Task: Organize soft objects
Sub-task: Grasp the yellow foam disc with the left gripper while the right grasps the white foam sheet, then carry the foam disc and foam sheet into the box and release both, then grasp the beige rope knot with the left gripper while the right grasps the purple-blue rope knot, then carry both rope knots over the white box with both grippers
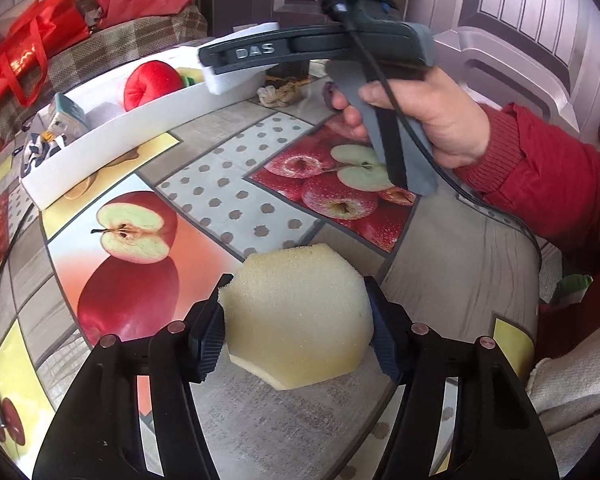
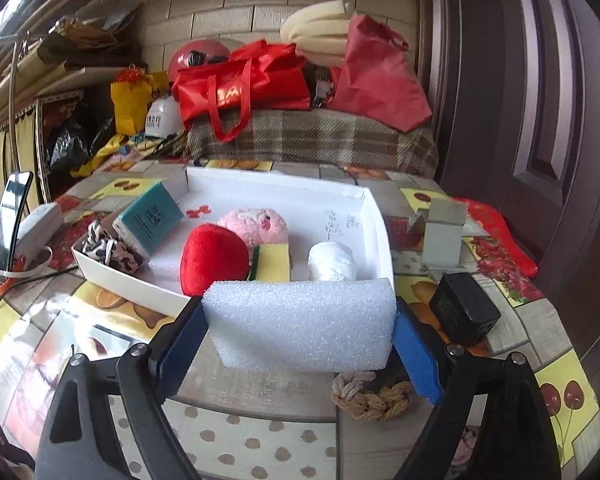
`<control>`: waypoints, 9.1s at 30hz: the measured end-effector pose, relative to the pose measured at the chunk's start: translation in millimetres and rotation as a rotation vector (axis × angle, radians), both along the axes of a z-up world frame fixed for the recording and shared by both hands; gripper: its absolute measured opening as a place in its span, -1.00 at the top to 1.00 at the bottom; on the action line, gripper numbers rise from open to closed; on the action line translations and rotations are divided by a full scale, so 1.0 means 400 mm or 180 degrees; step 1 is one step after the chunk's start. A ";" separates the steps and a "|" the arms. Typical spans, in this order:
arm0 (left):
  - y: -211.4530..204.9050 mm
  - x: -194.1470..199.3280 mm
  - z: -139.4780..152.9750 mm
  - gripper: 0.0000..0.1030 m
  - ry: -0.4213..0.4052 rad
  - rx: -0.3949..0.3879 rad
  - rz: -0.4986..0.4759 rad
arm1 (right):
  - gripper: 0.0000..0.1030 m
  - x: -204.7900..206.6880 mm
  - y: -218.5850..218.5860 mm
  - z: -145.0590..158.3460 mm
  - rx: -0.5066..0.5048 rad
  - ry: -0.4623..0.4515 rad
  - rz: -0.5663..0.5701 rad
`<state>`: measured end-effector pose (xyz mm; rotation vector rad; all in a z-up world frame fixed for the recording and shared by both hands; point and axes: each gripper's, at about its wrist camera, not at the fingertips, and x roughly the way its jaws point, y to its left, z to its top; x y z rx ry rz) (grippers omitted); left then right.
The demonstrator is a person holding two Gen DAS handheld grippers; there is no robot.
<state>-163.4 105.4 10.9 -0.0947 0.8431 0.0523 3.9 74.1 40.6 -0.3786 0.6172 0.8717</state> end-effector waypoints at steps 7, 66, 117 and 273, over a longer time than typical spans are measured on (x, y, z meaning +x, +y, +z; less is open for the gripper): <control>0.103 -0.049 0.080 -0.21 -0.0872 0.0447 0.1086 | -0.74 -0.040 -0.095 0.055 0.0423 -0.0341 -0.0174; 0.493 0.355 0.108 -0.23 -0.1089 0.0718 0.2306 | -0.74 0.186 0.215 -0.049 0.0306 0.0017 -0.0945; 0.539 0.300 0.105 -1.00 -0.1222 0.0653 0.2970 | -1.00 0.144 0.215 -0.027 0.0421 -0.0372 -0.0835; 0.560 0.380 0.086 0.12 -0.0809 0.0664 0.2455 | 0.28 0.194 0.257 -0.082 0.0063 0.0368 -0.0521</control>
